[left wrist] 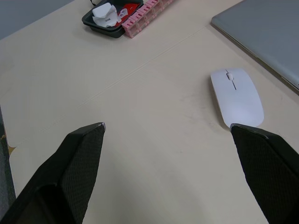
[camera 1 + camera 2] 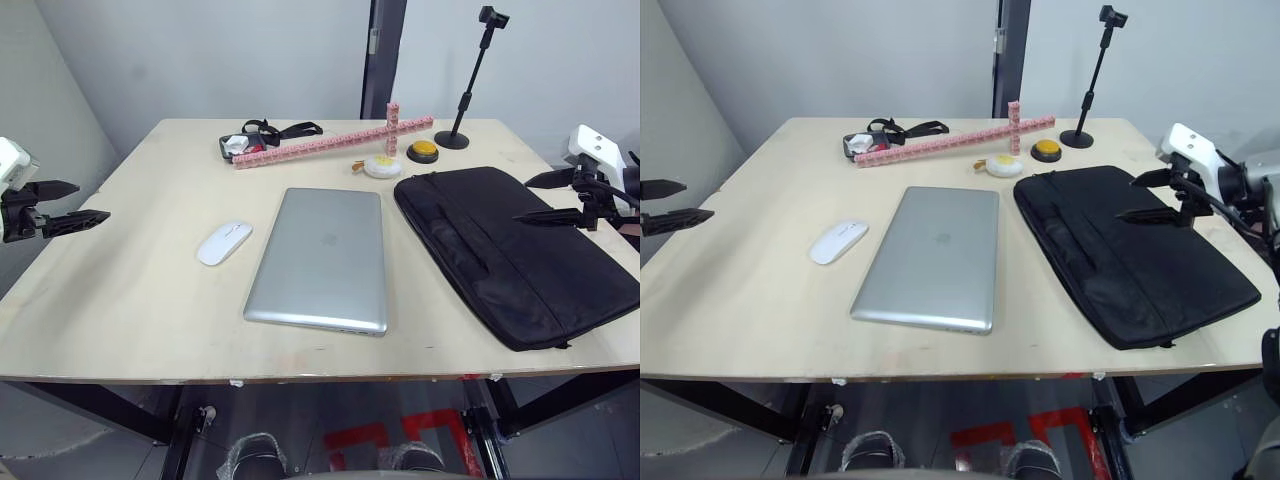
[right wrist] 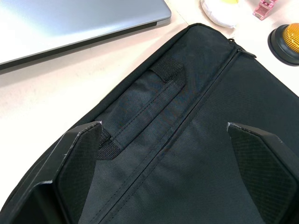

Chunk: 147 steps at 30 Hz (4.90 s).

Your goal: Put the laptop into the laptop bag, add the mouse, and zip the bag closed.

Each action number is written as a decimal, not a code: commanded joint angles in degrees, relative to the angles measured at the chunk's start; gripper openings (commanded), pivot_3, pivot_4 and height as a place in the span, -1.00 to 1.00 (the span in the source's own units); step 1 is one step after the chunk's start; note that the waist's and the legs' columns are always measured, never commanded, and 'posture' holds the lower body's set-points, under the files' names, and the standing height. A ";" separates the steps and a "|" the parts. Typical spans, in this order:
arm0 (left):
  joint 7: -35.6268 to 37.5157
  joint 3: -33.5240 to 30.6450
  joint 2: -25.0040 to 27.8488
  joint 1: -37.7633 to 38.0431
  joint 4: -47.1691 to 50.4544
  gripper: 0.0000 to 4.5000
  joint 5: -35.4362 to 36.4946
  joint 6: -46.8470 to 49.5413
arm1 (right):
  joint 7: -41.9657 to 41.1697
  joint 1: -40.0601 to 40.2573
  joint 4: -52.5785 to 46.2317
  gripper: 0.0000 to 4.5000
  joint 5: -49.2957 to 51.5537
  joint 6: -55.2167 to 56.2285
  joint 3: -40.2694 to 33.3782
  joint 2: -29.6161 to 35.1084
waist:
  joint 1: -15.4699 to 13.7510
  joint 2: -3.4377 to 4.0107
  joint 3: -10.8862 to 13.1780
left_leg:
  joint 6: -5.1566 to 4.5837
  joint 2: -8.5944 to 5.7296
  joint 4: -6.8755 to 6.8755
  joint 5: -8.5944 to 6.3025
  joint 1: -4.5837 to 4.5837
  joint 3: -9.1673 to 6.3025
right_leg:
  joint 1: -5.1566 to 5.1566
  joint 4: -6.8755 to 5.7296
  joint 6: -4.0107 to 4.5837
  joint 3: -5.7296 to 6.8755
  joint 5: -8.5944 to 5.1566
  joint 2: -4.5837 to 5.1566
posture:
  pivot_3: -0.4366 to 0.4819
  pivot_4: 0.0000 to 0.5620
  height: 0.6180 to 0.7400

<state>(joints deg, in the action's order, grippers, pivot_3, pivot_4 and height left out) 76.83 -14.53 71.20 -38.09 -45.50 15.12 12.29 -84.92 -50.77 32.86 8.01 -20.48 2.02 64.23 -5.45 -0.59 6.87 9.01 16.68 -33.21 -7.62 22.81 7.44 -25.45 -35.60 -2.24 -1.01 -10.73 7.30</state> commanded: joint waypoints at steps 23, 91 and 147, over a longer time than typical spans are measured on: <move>0.52 0.59 0.34 -2.95 0.20 1.00 -0.04 1.33 | 0.14 0.51 1.25 0.99 0.73 3.97 -2.55 1.43 | -0.02 0.00 0.00 | 0.00 0.00 0.00 0.00 0.00 0.00 | 0.00 0.00 0.00 0.00 0.00 0.00 | -0.05 -0.47 1.00; 1.76 24.09 -38.22 -27.93 -23.03 1.00 -5.01 41.17 | 25.18 10.89 -22.75 -0.99 -11.48 -1.35 18.82 -29.67 | -0.58 0.01 -0.02 | 0.25 -0.19 0.18 0.12 -0.46 -0.11 | 0.65 0.19 -0.02 -0.05 0.02 0.04 | -0.05 -0.47 1.00; 5.17 19.14 -41.32 -19.33 -3.75 1.00 2.67 56.62 | 19.77 13.22 -22.29 -0.99 -13.72 -1.15 17.50 -29.87 | 0.24 0.16 0.05 | 0.58 -0.49 0.78 -0.18 -0.45 -0.35 | 1.11 1.14 0.01 0.18 0.00 0.19 | -0.05 -0.47 1.00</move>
<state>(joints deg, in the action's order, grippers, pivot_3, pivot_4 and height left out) 80.55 5.61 29.43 -57.00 -52.25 15.54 68.78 -64.35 -37.80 12.10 -6.97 -22.59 19.03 35.22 -5.21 -0.43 6.91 9.49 16.19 -32.36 -7.73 22.36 7.09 -24.34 -34.39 -2.23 -0.81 -10.73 7.49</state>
